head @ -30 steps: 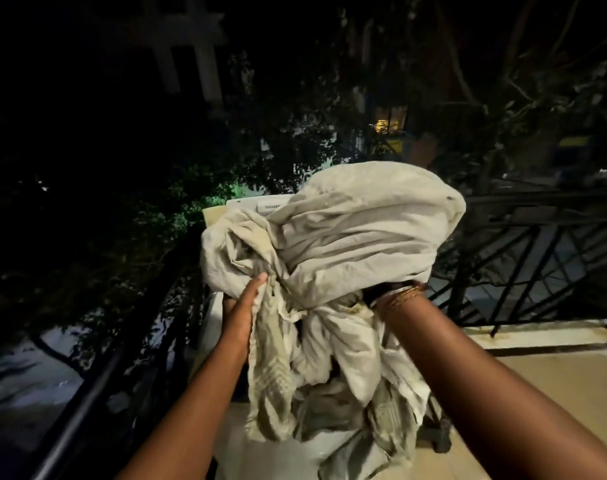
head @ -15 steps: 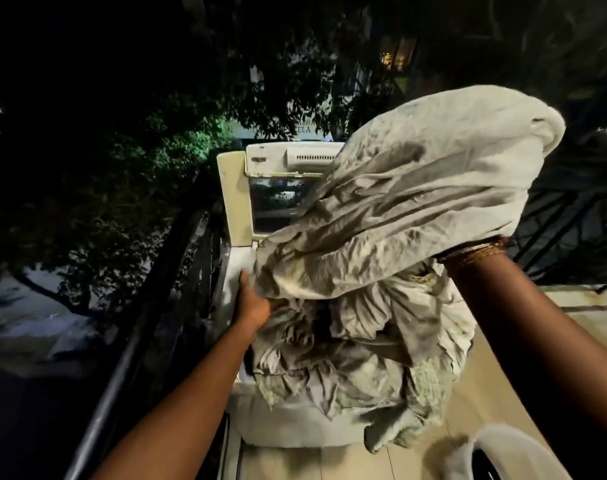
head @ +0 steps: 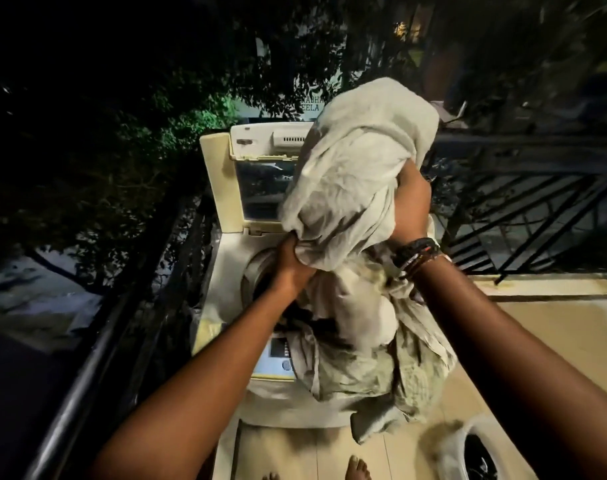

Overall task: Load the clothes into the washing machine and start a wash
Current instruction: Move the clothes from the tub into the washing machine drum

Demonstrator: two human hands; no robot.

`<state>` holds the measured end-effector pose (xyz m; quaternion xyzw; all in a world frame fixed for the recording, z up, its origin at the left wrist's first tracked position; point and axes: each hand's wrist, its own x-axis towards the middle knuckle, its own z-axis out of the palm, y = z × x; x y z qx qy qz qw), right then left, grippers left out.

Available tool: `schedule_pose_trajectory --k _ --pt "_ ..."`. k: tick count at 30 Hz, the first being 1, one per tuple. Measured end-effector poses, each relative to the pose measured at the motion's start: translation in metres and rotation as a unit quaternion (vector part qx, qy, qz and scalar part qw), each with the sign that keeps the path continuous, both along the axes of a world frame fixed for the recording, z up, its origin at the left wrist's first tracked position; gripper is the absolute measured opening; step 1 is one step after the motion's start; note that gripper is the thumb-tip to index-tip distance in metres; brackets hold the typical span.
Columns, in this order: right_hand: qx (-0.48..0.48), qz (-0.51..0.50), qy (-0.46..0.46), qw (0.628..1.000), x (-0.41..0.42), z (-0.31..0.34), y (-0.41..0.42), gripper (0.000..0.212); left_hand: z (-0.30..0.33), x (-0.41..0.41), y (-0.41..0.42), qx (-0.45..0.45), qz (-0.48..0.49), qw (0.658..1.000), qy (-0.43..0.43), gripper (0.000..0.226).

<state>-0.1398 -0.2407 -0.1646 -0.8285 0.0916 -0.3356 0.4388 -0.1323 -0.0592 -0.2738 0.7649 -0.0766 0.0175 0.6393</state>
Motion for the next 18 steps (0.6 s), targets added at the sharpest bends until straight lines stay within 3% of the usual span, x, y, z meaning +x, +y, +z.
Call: schedule_pose_trajectory --k 2,3,5,6,7,9,11,15,17,18 --pt "-0.097 0.048 -0.002 0.994 -0.021 -0.015 -0.023 0.034 -0.005 0.016 0.014 -0.087 0.056 0.994 0.041 0.046" --pt "-0.146 0.074 0.032 0.986 -0.036 -0.034 -0.041 0.039 -0.009 0.023 0.022 -0.078 0.108 0.990 0.035 0.042" --pt "-0.238 0.090 0.126 0.959 -0.059 -0.077 -0.077 0.050 -0.017 0.041 0.055 0.043 0.217 0.974 -0.045 0.024" --pt "-0.267 0.099 0.177 0.942 -0.067 -0.098 -0.092 0.057 -0.017 0.042 0.070 0.125 0.192 0.967 -0.108 0.010" --pt "-0.280 0.107 0.226 0.927 -0.073 -0.120 -0.104 0.065 -0.022 0.046 0.079 0.180 0.167 0.960 -0.134 0.012" --pt "-0.306 0.114 0.296 0.897 -0.090 -0.163 -0.117 0.083 -0.031 0.046 0.089 0.230 0.090 0.965 -0.087 0.036" --pt "-0.345 0.088 0.339 0.871 -0.104 -0.195 -0.118 0.103 -0.031 0.035 0.092 0.211 0.095 0.971 -0.055 0.047" --pt "-0.220 -0.048 0.394 0.891 -0.115 -0.212 -0.102 0.153 -0.023 0.023 0.078 0.173 0.112 0.976 -0.071 0.025" --pt "-0.129 -0.090 0.429 0.889 -0.115 -0.218 -0.099 0.157 -0.018 0.024 0.069 0.173 0.127 0.976 -0.046 0.026" --pt "-0.091 -0.082 0.439 0.890 -0.114 -0.220 -0.100 0.149 -0.012 0.025 0.064 0.172 0.135 0.976 -0.016 0.033"
